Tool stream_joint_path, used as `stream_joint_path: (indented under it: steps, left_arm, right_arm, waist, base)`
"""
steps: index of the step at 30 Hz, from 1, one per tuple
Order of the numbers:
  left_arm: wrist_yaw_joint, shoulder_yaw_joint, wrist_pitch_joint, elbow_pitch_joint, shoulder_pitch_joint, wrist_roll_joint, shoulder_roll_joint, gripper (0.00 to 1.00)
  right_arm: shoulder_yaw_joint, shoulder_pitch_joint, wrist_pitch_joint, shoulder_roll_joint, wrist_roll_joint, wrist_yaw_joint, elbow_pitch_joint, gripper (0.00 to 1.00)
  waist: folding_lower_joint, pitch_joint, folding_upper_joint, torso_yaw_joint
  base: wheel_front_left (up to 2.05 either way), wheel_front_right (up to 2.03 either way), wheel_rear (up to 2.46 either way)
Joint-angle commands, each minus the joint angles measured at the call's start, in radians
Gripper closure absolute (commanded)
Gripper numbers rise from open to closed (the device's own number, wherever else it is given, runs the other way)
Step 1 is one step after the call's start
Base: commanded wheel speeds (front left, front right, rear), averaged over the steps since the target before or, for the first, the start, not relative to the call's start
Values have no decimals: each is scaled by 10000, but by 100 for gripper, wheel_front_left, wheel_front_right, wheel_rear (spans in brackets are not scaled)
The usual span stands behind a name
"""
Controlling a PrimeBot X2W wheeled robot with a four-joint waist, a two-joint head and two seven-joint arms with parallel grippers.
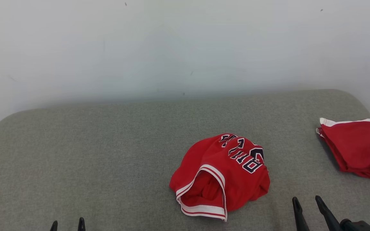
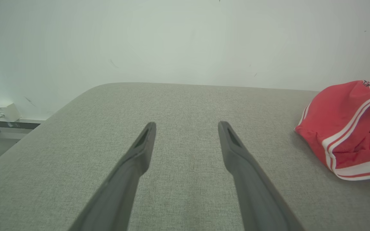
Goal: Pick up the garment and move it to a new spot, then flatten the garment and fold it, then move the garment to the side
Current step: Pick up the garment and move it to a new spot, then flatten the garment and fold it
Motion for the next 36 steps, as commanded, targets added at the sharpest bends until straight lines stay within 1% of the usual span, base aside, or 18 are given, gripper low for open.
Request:
stream_joint_path:
  steps: [1, 11, 18, 21, 28, 31, 36]
  left_arm:
    - [-40, 80, -33, -32, 139, 57, -54, 0]
    - [-162, 217, -33, -34, -9, 182, -203, 0]
    - [-200, 223, -33, -34, -25, 164, -236, 0]
    - [-226, 208, -33, -33, -29, 168, -249, 0]
    - [-248, 108, -33, -17, -86, 130, -257, 0]
    - [-248, 25, -33, -12, -84, 66, -260, 0]
    - [-225, -157, -33, 57, -100, -62, -262, 0]
  right_arm:
    - [14, 19, -79, 40, 52, -29, 31, 0]
    - [143, -150, -68, 48, 39, -29, 76, 0]
    - [321, -211, -6, 71, 26, -29, 58, 0]
    - [531, -323, 199, 78, -64, -29, 48, 0]
    - [1397, -881, 1611, 359, -327, -29, 185, 0]
    - [1553, -1258, 2400, 600, -456, -27, 366, 0]
    - [1638, -1813, 3300, 956, -875, -27, 693, 0]
  waist:
    - [1, 8, 0, -44]
    - [1, 79, 0, -110]
    - [1, 132, 0, -32]
    - [1, 172, 0, 38]
    - [1, 205, 0, 344]
    - [1, 213, 0, 517]
    - [1, 246, 0, 875]
  base:
    - [0, 0, 0]
    - [0, 0, 0]
    - [0, 0, 0]
    - [0, 0, 0]
    - [0, 0, 0]
    - [0, 0, 0]
    - [0, 0, 0]
